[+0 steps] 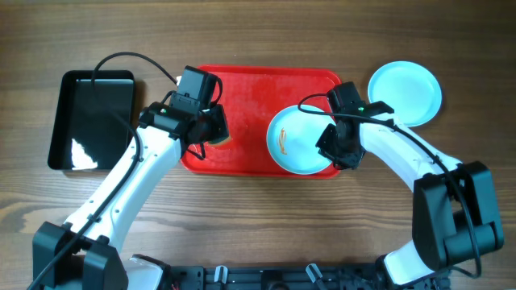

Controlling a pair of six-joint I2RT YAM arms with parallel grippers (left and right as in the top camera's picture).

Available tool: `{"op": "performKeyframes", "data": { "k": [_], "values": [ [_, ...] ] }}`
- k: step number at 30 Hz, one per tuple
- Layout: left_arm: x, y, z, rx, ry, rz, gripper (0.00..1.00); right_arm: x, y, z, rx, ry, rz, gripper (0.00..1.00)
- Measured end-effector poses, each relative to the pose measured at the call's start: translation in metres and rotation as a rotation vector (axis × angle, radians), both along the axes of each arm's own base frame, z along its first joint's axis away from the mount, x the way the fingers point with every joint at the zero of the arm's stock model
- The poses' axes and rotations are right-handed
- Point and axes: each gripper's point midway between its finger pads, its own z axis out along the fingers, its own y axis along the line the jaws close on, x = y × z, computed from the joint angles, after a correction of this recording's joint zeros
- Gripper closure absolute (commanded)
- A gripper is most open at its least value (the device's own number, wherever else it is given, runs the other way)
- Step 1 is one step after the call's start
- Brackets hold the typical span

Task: Clean dirty plates on tray and stack at the side
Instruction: 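Drag the last plate toward the tray center with the right gripper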

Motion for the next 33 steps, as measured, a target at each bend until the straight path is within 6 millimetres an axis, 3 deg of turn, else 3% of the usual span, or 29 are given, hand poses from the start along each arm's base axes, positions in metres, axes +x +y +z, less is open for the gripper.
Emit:
{"op": "performKeyframes", "data": {
  "k": [8, 12, 22, 28, 33],
  "values": [
    [0.0, 0.0, 0.0, -0.001, -0.001, 0.0, 0.96, -0.001, 0.0, -0.014, 0.006, -0.029, 0.032, 0.71],
    [0.0, 0.0, 0.0, -0.001, -0.001, 0.0, 0.96, 0.015, 0.007, -0.011, 0.035, -0.101, 0.092, 0.96],
    [0.001, 0.0, 0.0, -0.002, -0.003, 0.0, 0.96, 0.053, 0.029, 0.001, 0.12, -0.277, 0.187, 0.95],
    [0.004, -0.001, 0.002, -0.006, -0.016, 0.0, 0.96, 0.066, 0.044, 0.01, 0.19, -0.338, 0.218, 0.95],
    [0.006, -0.003, 0.003, -0.012, -0.029, 0.0, 0.96, 0.078, 0.066, 0.009, 0.24, -0.337, 0.233, 0.96]
  ]
}}
